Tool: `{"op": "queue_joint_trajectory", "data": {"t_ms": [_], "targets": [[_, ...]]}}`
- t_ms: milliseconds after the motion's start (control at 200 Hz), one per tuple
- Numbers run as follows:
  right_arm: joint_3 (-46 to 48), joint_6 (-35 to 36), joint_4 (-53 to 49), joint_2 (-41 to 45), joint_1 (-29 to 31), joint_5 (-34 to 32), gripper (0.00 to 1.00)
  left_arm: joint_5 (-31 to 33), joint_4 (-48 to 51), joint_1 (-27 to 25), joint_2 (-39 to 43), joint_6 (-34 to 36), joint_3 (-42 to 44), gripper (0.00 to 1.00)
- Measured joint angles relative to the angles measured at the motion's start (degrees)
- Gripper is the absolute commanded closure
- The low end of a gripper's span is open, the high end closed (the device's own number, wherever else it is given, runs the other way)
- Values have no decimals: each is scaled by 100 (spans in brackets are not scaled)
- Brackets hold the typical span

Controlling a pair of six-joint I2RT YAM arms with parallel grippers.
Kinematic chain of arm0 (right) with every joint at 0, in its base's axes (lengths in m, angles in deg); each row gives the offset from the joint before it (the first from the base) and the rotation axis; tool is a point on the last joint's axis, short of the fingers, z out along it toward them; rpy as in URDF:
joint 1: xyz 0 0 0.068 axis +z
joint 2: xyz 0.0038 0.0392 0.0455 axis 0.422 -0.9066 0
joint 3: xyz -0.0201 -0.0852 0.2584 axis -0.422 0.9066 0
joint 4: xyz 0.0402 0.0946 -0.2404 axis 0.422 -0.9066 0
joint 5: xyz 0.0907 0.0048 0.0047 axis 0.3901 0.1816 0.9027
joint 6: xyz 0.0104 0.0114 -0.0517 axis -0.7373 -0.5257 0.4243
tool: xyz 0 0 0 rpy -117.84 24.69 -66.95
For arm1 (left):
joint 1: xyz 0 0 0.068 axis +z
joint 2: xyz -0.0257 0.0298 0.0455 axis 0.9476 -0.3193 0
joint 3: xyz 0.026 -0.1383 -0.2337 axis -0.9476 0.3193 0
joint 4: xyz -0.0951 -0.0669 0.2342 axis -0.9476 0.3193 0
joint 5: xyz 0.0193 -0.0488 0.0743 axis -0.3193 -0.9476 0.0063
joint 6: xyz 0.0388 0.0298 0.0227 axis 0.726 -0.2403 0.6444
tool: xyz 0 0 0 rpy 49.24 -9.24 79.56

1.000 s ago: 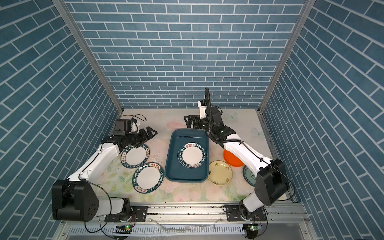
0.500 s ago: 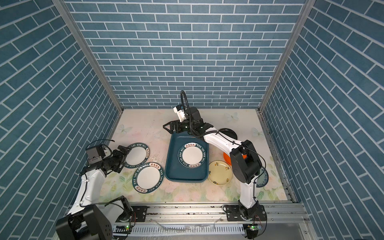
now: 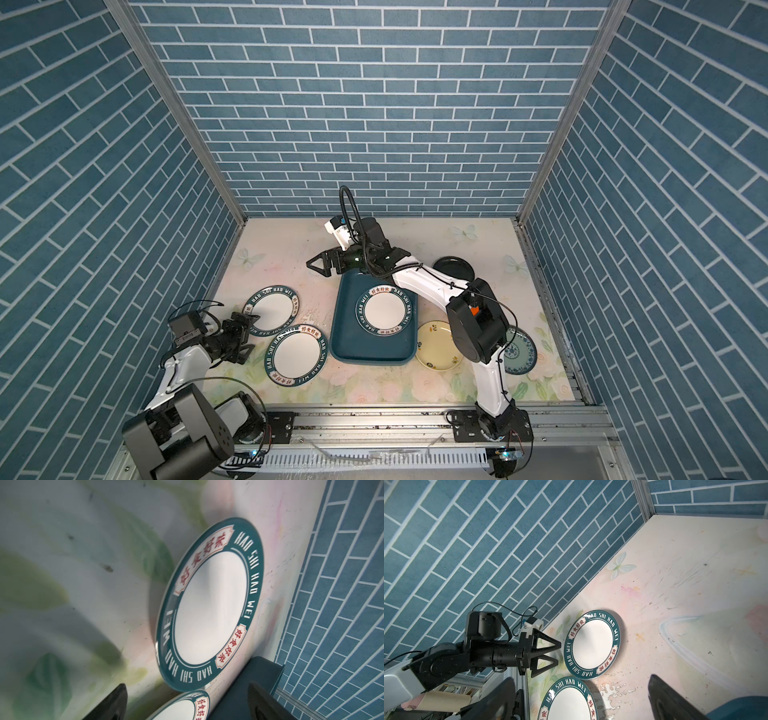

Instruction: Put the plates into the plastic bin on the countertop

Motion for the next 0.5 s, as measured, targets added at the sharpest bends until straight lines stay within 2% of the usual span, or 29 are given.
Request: {"op": "queue_joint_trajectory", "data": {"t_ms": [265,495], "targets": [[0,13,-129,0,-7,-111,1,55,-275,0,-85,52,131,16],[59,13,-144,2,-7,-201,1,-59,-1023,7,-240,94,380,23]]}}
